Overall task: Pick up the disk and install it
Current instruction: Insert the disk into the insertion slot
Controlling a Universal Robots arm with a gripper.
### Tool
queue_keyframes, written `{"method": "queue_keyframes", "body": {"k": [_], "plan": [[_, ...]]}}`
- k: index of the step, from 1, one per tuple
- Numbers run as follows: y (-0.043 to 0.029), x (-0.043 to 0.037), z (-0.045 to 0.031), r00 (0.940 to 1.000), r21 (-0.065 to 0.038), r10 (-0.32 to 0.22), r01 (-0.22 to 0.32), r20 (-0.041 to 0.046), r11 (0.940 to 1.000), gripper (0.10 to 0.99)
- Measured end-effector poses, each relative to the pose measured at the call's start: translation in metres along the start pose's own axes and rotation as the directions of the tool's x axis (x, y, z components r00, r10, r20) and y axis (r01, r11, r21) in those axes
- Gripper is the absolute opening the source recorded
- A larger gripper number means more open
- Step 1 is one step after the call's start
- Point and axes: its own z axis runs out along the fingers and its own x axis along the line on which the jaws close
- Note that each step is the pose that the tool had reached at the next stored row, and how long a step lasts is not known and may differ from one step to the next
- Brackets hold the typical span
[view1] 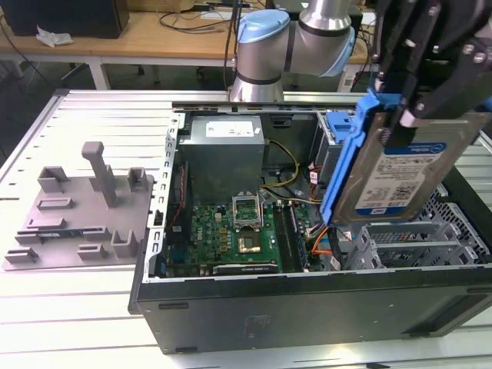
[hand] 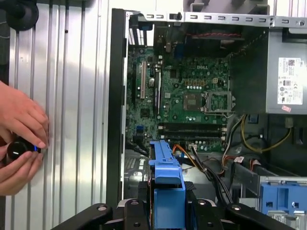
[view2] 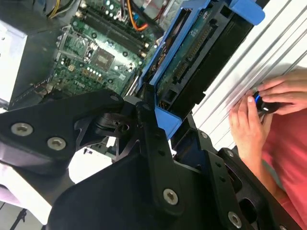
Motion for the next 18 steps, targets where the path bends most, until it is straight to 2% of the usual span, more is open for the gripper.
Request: {"method": "queue_keyframes", "body": {"k": [1,2,7,9,10,13,18], "plan": [[-0.0136,0.0005,0.0000,1.0000,0.000,0.000,0.000,0.0007,1.0000,0.369],[-0.0195,0.0008,0.0000,1.0000,0.000,0.000,0.000,0.0012,1.0000,0.369],[-0.0384,0.0015,0.0002,1.0000,0.000,0.000,0.000,0.0052,1.0000,0.369],[-0.0395,0.0016,0.0004,1.0000,0.000,0.000,0.000,0.0094,1.0000,0.369],[-0.0398,0.0015,0.0004,0.9999,0.001,0.000,0.000,0.0155,1.0000,0.369],[-0.0411,0.0024,0.0010,0.9997,0.001,0.000,0.000,0.0237,1.0000,0.369],[-0.0441,0.0047,0.0024,0.9994,0.001,0.014,-0.015,0.0310,0.9999,0.369]]}}
